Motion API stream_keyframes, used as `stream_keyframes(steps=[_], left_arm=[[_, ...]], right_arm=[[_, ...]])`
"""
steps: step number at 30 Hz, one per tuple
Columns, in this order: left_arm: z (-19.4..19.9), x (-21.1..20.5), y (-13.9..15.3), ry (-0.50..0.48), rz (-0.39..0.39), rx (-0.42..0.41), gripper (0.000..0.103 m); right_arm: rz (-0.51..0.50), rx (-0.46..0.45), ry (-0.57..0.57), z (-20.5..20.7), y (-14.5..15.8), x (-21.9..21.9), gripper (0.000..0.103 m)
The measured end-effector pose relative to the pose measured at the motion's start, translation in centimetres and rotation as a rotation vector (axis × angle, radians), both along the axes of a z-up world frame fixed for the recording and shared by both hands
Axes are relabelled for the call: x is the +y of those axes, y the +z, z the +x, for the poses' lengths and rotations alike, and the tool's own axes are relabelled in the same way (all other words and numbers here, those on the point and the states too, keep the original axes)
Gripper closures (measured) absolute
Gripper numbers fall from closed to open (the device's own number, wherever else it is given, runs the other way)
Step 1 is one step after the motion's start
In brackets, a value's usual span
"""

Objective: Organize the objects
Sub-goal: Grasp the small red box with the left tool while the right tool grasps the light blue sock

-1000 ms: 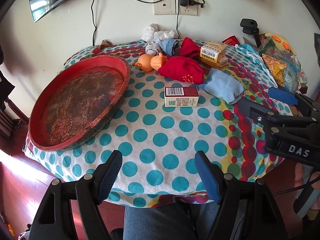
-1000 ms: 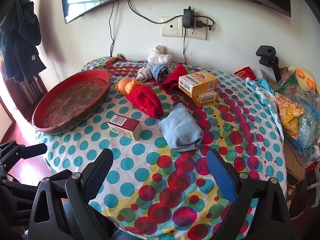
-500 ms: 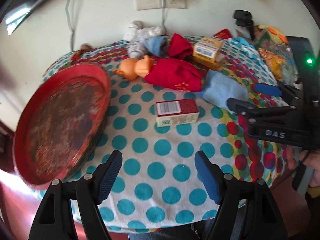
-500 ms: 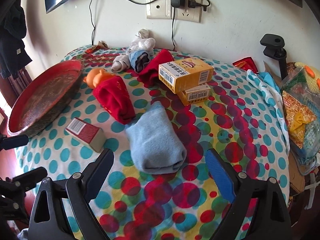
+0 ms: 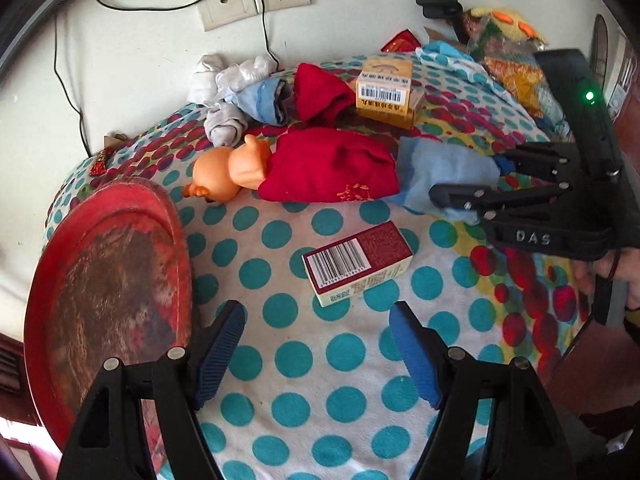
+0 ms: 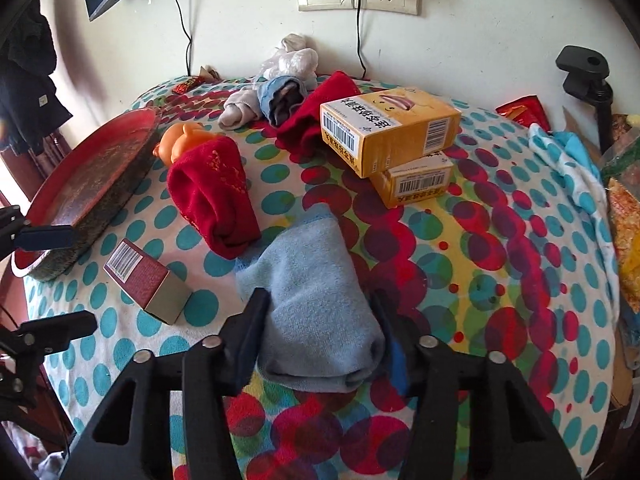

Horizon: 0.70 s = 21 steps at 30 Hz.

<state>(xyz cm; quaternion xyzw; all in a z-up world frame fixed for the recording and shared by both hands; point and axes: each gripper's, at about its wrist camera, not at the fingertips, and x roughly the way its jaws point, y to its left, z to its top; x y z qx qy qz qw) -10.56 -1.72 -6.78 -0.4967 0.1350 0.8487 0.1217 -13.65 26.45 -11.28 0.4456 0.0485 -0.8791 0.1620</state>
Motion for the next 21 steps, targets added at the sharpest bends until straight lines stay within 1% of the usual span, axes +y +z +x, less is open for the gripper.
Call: stream_keyframes(steps=[1, 2, 4, 6, 9, 12, 16, 19, 21], left_arm=[[-0.2, 0.0, -0.2, -0.008, -0.008, -0.002, 0.026], [-0.6, 0.1, -0.4, -0.015, -0.019, -0.001, 0.026], [-1.1, 0.0, -0.8, -0.028, -0.016, -0.016, 0.026], [-1.6, 0.2, -1.3, -0.038, -0.020, -0.042, 0.026], [-1.9, 0.7, -1.9, -0.065, -0.037, -0.052, 0.026], [-2.1, 1.3, -2.2, -0.104, -0.033, -0.057, 0.026], [-2.5, 1.7, -2.6, -0.121, -0.049, -0.063, 0.026], [-2.5, 1.6, -2.7, -0.119, -0.043, -0.072, 0.026], [-2.2, 1.6, -2.7, -0.115, -0.039, -0.057, 0.026]], right_arm=[[-0.002, 0.000, 0.047, -0.1, 0.1, 0.0, 0.065], [0.008, 0.008, 0.042, -0.2, 0.1, 0.1, 0.066], [0.035, 0.027, 0.030, -0.4, 0.2, 0.2, 0.067], [0.036, 0.028, 0.013, -0.9, 0.2, 0.6, 0.067], [0.044, 0.032, -0.014, -1.7, 0.3, 1.3, 0.067], [0.010, 0.025, -0.026, -2.1, 0.0, 2.0, 0.067], [0.007, 0.036, -0.029, -2.1, 0.0, 2.0, 0.066], [0.022, 0.038, -0.029, -2.1, 0.0, 1.8, 0.065], [0.031, 0.041, -0.029, -2.1, 0.0, 1.7, 0.065]])
